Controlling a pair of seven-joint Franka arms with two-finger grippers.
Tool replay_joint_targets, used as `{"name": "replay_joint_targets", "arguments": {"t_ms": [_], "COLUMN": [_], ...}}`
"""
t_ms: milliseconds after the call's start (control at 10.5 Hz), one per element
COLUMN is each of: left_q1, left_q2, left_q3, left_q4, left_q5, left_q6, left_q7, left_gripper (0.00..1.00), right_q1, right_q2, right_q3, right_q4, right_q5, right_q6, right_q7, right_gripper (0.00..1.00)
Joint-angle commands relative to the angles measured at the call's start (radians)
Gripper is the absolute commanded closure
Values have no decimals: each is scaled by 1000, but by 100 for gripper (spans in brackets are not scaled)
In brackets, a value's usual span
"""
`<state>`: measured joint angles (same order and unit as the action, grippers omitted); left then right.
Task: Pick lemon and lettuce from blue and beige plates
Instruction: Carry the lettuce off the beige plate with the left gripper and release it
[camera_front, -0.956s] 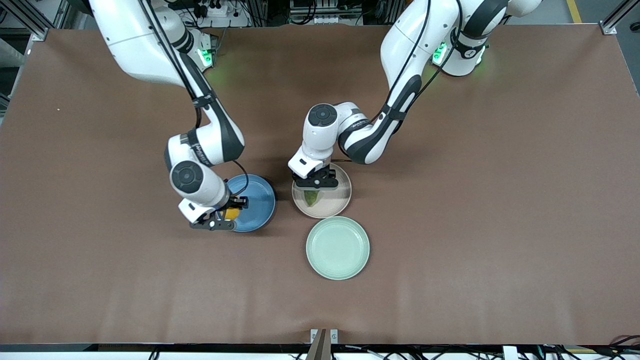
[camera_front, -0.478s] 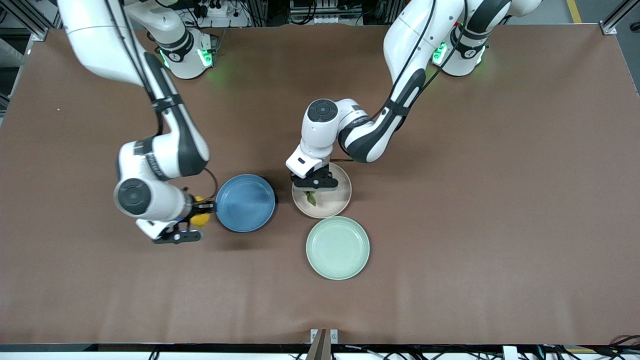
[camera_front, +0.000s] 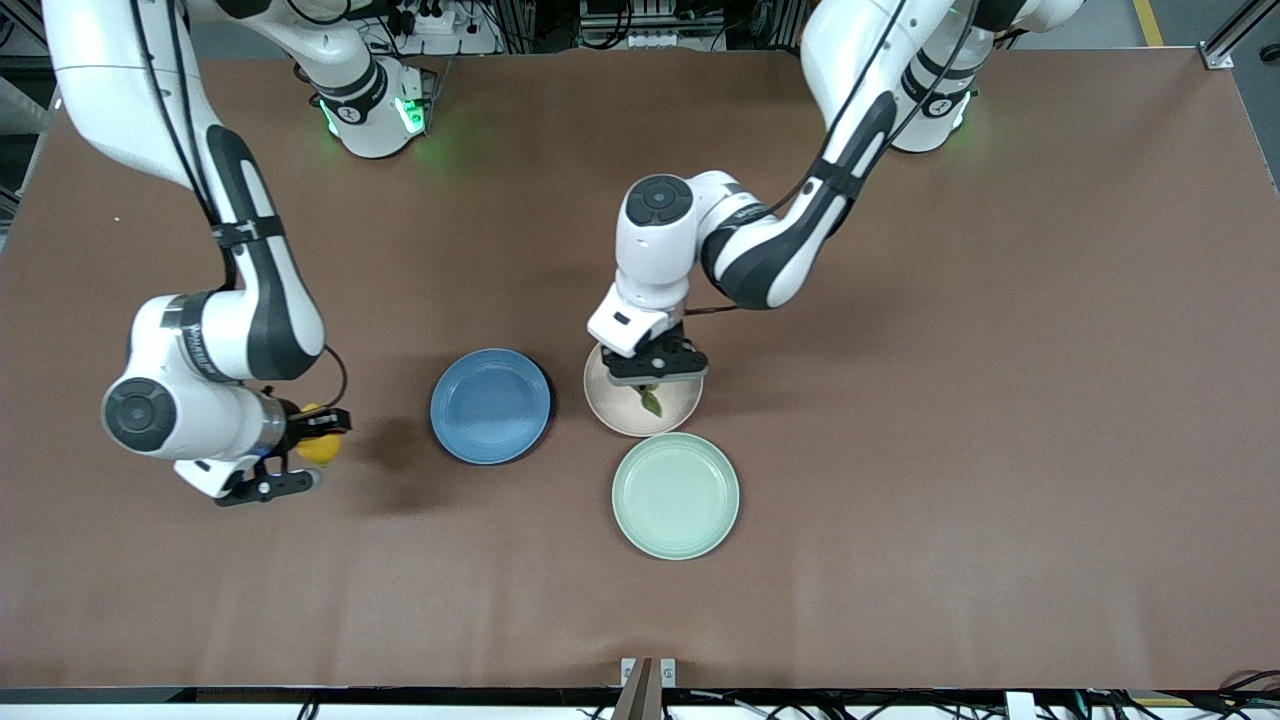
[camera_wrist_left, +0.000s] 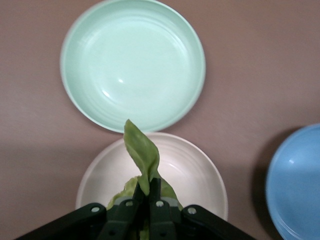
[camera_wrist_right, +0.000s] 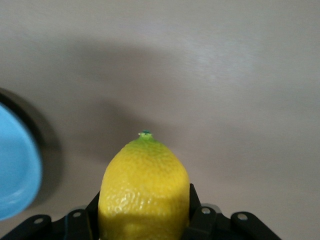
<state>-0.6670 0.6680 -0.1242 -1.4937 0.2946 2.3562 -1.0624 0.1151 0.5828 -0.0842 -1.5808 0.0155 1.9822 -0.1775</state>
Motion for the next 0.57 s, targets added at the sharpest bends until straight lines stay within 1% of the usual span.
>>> {"name": "replay_joint_targets", "arguments": {"t_ms": [0,191,287,478], "left_q1": [73,145,189,288], "left_q2": [-28,-50,-67,-91], "left_q3": [-12,-14,-14,-14], "left_q4": [-25,-22,-23,-20], "left_q5": [21,2,-15,-34], "left_q6": [-64,-136,-173,-222], "left_q7": [111,239,334,506], "left_gripper": [100,100,100,100], "right_q1": [-43,-51,-64,-77], "right_q2": [0,0,0,0], "right_q3": [14,14,14,14], "right_q4": [-33,-106,-160,-227], "right_q5": [-23,-23,-23,-23], "right_q6": [42,156,243,347], "right_q7": [-45,-79,-105,-125], "right_gripper": [84,84,84,84]}}
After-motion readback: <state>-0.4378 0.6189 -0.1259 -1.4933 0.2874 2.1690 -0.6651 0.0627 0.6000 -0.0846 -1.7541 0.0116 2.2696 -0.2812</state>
